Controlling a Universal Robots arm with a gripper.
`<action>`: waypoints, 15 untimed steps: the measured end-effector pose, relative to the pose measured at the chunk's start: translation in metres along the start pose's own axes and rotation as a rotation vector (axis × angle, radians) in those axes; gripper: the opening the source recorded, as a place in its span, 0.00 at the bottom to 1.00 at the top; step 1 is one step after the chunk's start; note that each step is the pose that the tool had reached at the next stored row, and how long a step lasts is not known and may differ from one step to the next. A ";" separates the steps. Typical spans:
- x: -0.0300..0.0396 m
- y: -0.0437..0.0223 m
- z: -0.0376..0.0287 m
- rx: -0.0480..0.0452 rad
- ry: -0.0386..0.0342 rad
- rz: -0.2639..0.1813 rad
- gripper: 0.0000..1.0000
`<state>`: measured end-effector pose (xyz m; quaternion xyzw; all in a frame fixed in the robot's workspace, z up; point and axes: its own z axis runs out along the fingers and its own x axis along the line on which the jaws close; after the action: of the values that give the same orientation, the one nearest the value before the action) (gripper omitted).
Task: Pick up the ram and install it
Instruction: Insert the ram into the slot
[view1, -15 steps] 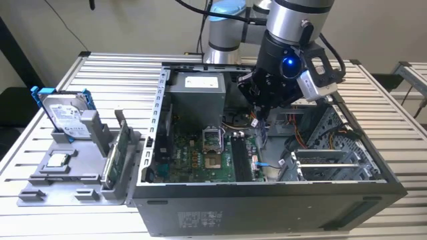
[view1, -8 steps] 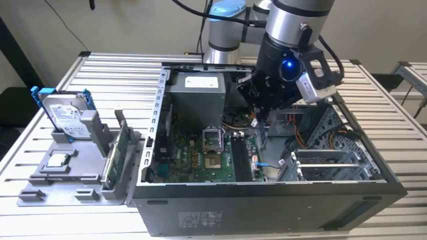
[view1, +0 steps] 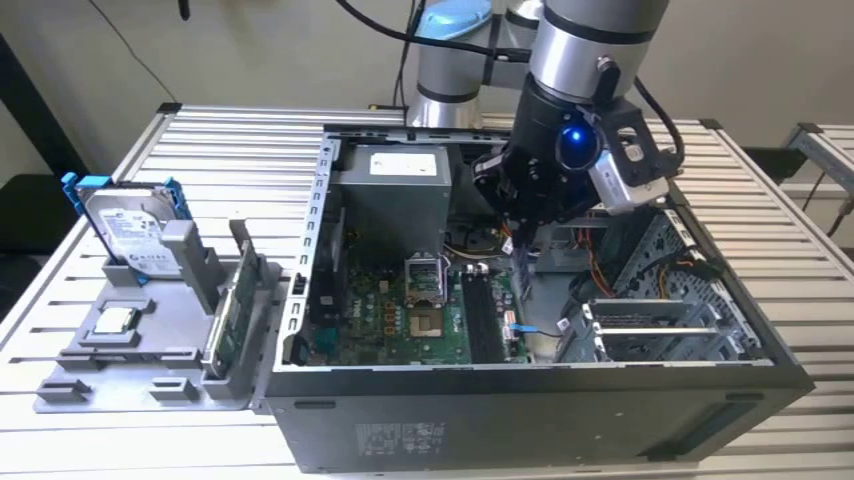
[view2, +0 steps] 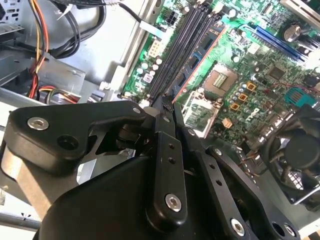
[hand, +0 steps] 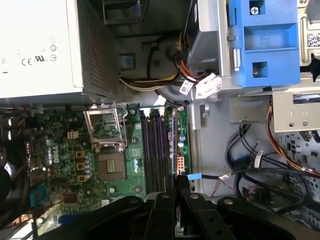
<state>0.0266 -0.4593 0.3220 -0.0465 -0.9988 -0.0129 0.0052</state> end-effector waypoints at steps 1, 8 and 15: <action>0.0000 0.0000 0.0013 0.0001 0.0000 0.000 0.14; 0.0046 -0.0005 0.0127 0.0002 -0.0026 -0.011 0.14; 0.0134 -0.0014 0.0210 -0.0003 -0.0193 -0.024 0.14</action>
<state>0.0129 -0.4590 0.3011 -0.0348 -0.9993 -0.0126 -0.0046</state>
